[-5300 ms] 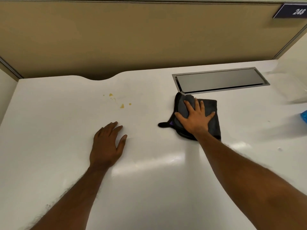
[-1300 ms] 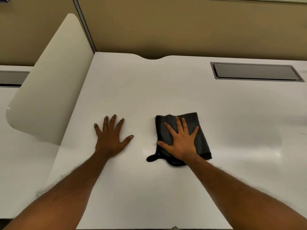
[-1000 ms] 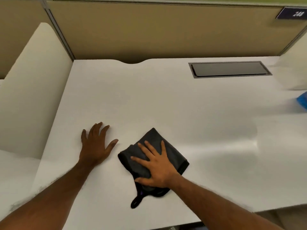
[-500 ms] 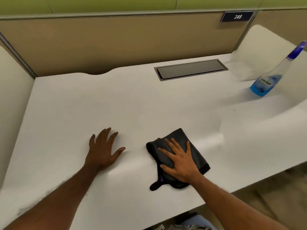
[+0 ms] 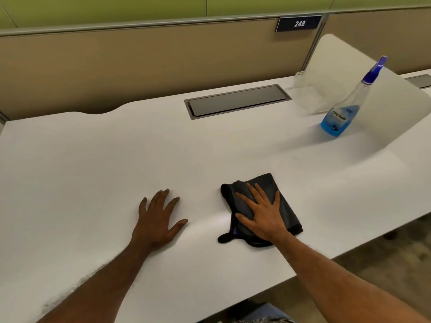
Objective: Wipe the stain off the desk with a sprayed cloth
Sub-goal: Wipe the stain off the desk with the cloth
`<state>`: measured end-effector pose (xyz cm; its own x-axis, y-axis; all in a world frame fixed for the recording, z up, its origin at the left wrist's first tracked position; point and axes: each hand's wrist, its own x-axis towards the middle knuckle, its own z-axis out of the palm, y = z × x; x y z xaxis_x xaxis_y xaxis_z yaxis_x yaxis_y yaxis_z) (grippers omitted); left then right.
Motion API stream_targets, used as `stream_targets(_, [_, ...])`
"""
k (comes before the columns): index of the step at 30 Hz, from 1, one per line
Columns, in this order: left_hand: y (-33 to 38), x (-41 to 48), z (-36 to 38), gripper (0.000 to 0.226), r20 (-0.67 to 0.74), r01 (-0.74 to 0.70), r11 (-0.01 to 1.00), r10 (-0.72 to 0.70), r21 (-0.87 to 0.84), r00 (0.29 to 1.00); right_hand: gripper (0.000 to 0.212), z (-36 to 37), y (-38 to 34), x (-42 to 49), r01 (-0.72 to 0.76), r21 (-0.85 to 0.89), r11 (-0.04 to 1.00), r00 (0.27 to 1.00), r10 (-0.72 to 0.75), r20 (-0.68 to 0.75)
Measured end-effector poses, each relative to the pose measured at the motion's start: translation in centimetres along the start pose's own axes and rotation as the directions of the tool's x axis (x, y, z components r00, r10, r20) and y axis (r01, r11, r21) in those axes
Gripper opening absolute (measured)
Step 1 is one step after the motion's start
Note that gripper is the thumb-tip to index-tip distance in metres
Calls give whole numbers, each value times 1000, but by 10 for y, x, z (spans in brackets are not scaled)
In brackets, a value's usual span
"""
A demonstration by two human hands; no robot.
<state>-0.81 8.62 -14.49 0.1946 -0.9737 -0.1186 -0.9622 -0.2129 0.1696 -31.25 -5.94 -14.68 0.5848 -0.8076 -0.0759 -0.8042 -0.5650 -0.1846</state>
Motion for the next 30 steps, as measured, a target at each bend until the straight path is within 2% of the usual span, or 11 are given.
stream_targets(9, [51,42,7,99,-22,58,998,-58,-6,998,66,-10,64,43,-17,32,999,1000,18,-23])
stream_targets(21, [82,86,14,89,-74,153,985,-159,-78,985,67,-21,100,118,1,30,1000,1000,-1,-11])
stream_targets(30, [73,117,15,86,-141,90,991,-104,-99,985,68,-31,108,176,-12,18,1000,999,12,32])
